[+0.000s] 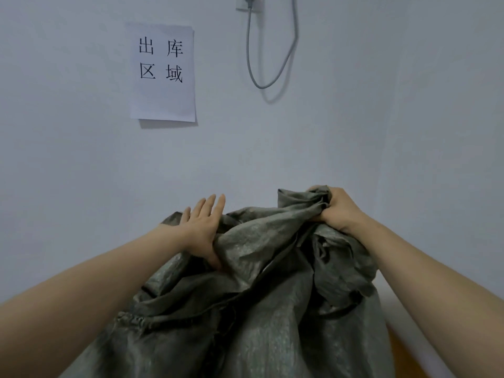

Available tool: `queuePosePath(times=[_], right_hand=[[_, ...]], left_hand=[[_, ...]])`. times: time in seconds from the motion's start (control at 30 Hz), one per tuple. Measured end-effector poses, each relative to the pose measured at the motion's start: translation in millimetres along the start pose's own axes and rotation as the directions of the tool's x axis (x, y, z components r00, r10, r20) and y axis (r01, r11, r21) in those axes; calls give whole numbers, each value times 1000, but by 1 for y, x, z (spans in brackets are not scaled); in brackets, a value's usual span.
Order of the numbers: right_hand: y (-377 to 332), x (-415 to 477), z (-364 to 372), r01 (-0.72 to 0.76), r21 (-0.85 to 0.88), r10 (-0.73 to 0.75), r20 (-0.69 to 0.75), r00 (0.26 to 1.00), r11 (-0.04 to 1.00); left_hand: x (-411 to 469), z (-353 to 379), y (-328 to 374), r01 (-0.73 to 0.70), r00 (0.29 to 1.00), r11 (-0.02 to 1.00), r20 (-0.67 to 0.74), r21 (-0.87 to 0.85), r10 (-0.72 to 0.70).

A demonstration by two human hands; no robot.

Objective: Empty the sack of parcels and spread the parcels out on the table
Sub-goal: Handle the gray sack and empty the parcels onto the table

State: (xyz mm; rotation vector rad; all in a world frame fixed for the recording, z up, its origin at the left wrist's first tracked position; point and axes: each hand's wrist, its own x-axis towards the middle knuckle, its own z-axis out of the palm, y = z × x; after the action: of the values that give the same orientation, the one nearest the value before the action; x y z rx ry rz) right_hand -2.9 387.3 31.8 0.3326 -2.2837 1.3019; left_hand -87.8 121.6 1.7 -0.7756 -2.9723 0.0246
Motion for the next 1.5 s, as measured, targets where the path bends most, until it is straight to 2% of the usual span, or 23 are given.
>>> queuePosePath(times=[0.1,0.2,0.23,0.3,0.33,0.4,0.5,0.57,0.7,0.8,0.83,0.93,1.03,1.1,1.13,1.17,1.23,1.27,1.3,1.33,1.4,1.43,1.5], right_hand=[[-5,-4,-3,25,-33,-22,105,994,999],[-10,-10,-11,-15,5,14,164,986,1000],[-9,-10,-15,-45,14,42,146,988,999],[-4,-10,-24,-100,-1,100,44,994,995],[0,-8,-28,-123,-30,122,-25,992,992],[10,-1,-33,-175,-100,157,-162,974,979],[7,19,-33,-208,-99,156,-383,910,973],[-9,40,-32,-153,-108,82,-485,870,982],[-47,82,-33,-2,-174,-96,-553,828,985],[-59,96,-33,37,-177,-138,-607,783,984],[-58,99,-34,39,-171,-138,-620,773,985],[-39,94,-36,7,-160,-102,-594,798,987],[-8,79,-34,-71,-210,-51,-526,849,975],[14,68,-35,-137,-253,-10,-505,863,958],[23,63,-37,-193,-256,41,-500,865,947],[32,59,-39,-310,-237,154,-508,847,921],[43,49,-41,-578,-295,406,-478,779,761],[47,46,-41,-643,-321,492,-439,752,696],[47,42,-40,-675,-276,560,-395,729,684],[45,38,-38,-689,-156,617,-341,710,708],[40,31,-32,-672,251,715,-166,679,697],[36,28,-29,-613,396,700,-120,704,684],[38,30,-28,-455,504,608,-188,771,734]], left_hand=[[12,-1,8,-66,996,996,-61,53,69],[27,-8,14,-102,994,991,32,-82,105],[30,-10,15,-101,991,987,74,-127,111],[33,-18,18,-106,991,991,73,-85,112],[34,-24,20,-88,996,996,10,-31,89],[35,-41,23,16,978,999,-209,28,-10],[47,-75,24,122,874,992,-468,-43,-128],[54,-99,20,160,811,979,-548,-128,-204],[57,-142,5,208,690,950,-654,-231,-310],[56,-161,3,183,618,944,-715,-273,-326],[56,-162,4,168,615,947,-722,-272,-317],[55,-145,4,97,704,965,-669,-244,-240],[56,-111,2,-57,827,979,-558,-198,-64],[57,-92,5,-169,873,961,-486,-219,43],[57,-85,10,-225,887,947,-450,-229,102],[57,-79,15,-277,895,933,-415,-231,163],[57,-71,25,-353,894,915,-361,-198,267],[57,-68,31,-364,894,915,-340,-174,292],[56,-66,36,-370,896,916,-321,-155,307],[56,-64,42,-383,895,915,-300,-131,331],[54,-59,52,-416,889,908,-235,-53,394],[52,-57,57,-423,889,906,-198,-11,413],[48,-55,67,-431,886,899,-152,77,438]])
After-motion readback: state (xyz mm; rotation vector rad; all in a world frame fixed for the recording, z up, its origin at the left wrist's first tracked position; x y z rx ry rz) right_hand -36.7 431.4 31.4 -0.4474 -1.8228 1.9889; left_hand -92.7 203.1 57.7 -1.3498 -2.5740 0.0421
